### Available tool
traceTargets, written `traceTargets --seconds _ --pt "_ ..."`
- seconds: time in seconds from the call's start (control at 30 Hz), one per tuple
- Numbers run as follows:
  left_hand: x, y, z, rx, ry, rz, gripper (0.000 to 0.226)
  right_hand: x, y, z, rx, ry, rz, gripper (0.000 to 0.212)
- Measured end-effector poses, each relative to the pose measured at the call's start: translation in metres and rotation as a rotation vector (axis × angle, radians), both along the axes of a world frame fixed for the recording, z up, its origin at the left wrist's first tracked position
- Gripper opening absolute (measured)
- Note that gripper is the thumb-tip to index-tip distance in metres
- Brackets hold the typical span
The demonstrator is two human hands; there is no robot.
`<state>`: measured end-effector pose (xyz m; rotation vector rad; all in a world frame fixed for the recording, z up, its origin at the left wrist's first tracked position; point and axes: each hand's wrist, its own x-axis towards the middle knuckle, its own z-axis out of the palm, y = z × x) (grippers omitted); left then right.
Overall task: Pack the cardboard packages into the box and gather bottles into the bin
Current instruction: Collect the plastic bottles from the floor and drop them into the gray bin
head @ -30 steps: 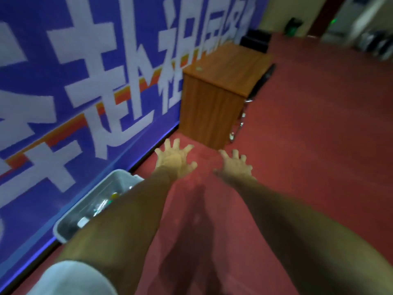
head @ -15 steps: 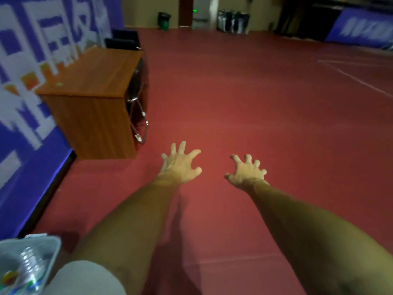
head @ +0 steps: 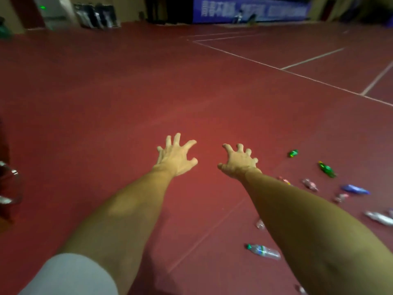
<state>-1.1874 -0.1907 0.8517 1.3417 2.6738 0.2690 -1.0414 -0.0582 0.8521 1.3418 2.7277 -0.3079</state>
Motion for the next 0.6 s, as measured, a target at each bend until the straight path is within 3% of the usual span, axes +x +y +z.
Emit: traceTargets --seconds 0.6 --pt "0.030 0.341 -0.051 -0.053 -0.016 -0.524 0.066 0.073 0.241 -0.049 -0.026 -0.036 -0.466 0.071"
